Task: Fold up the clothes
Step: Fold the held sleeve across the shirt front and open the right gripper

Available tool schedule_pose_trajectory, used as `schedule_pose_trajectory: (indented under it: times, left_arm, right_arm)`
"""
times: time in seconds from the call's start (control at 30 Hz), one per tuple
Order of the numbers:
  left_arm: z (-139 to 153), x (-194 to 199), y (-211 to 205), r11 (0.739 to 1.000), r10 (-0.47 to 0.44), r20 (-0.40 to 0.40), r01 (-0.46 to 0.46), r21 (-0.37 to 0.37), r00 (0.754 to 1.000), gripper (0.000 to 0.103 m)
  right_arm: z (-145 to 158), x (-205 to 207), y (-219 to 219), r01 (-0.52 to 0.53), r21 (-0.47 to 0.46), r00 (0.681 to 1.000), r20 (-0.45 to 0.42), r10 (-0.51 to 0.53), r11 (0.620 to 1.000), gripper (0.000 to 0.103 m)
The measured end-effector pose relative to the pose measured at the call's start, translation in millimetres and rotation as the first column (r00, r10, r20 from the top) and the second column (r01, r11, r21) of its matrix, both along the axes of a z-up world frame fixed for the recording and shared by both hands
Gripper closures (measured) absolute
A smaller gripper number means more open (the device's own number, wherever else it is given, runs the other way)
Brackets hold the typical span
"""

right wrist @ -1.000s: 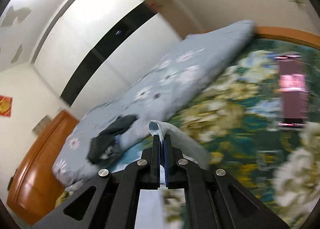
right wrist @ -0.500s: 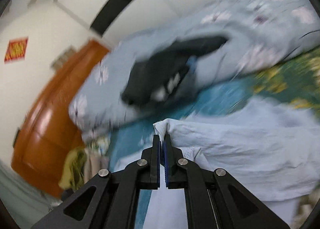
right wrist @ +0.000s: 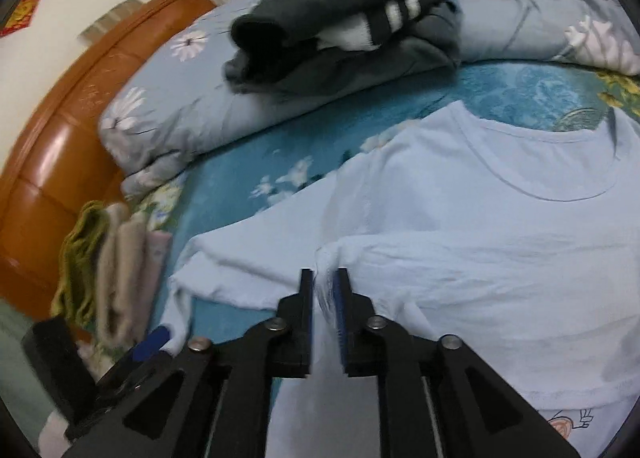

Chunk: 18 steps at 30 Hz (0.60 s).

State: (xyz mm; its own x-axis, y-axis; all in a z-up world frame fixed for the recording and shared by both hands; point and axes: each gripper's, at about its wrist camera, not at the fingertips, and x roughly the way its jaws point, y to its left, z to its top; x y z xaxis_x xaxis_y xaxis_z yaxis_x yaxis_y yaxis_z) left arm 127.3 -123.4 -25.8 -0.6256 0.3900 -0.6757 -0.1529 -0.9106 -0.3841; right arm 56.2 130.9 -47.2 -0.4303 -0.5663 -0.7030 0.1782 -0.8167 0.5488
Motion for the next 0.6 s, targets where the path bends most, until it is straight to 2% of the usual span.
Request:
schedule_pose_trajectory:
  times: [0.07,0.17,0.3,0.43,0.5,0.53,0.6]
  left_arm:
    - [2.2,-5.1,12.1,0.999,-0.031,-0.003,0.031,0.022,1.000,0.017]
    - [4.6,-20.5,35.5,0.993,-0.093,0.003,0.093,0.078,0.996,0.017]
    - [2.5,-48.6,73.2,0.974,-0.177,0.034,0.170,0.151,0.984,0.017]
    - [-6.9,-67.6,106.4,0.954,-0.258,0.088,0.239,0.183,0.962,0.017]
    - [-12.2,-71.7,115.6,0.954,-0.265,0.119,0.243,0.175,0.957,0.018]
    - [-14.5,-73.2,118.7,0.954,-0.267,0.129,0.244,0.174,0.955,0.019]
    - [-20.6,-76.2,122.9,0.951,-0.271,0.150,0.241,0.194,0.951,0.031]
  right_arm:
    - [13.1,7.7,19.5,0.004,-0.050,0.999,-0.041,-0.006,0.999,0.075]
    - [34.6,20.4,61.0,0.062,-0.076,0.992,-0.105,-0.070,0.995,0.068]
    - [52.7,43.1,127.3,0.192,-0.069,0.968,-0.148,-0.201,0.979,0.067]
    - [52.4,74.5,187.3,0.300,-0.050,0.942,-0.142,-0.304,0.953,0.067]
    - [46.8,88.9,208.5,0.334,-0.039,0.933,-0.131,-0.336,0.942,0.067]
    - [43.2,95.2,216.8,0.347,-0.037,0.929,-0.125,-0.348,0.937,0.067]
    - [36.6,103.6,226.3,0.362,-0.034,0.925,-0.114,-0.363,0.932,0.067]
